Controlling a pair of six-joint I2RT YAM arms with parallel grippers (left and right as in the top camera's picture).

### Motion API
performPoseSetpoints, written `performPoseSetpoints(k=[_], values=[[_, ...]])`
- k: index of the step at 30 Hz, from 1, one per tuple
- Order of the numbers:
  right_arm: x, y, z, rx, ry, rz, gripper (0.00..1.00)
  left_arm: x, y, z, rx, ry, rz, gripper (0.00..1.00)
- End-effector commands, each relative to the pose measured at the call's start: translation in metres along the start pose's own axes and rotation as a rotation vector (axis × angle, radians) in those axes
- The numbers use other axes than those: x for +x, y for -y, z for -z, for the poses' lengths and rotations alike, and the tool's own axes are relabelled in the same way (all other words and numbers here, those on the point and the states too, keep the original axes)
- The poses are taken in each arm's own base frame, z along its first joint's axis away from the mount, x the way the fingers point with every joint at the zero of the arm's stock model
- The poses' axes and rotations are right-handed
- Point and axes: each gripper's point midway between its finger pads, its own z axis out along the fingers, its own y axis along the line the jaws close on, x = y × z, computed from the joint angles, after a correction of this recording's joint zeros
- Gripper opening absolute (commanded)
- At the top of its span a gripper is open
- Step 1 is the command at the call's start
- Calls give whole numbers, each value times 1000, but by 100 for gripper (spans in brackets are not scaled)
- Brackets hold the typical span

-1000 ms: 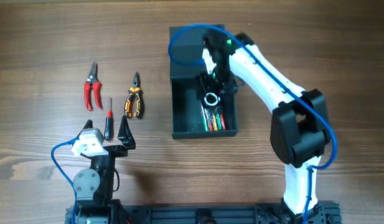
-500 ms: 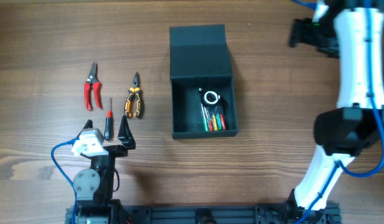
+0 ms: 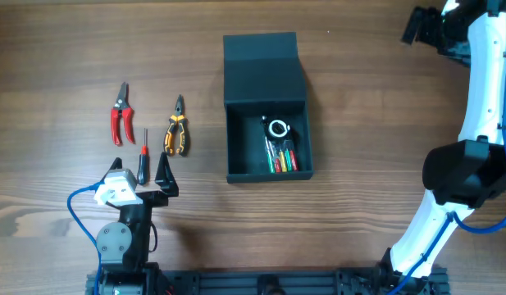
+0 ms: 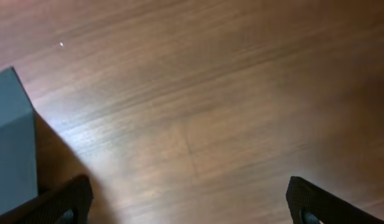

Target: Pack container

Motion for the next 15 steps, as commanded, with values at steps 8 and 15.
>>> performPoseSetpoints(k=[8, 15], values=[[-14, -6, 18, -28, 78, 11, 100, -78, 33, -6, 47, -182, 34, 100], [-14, -6, 18, -28, 78, 11, 100, -70, 33, -87, -120, -946, 0, 100]])
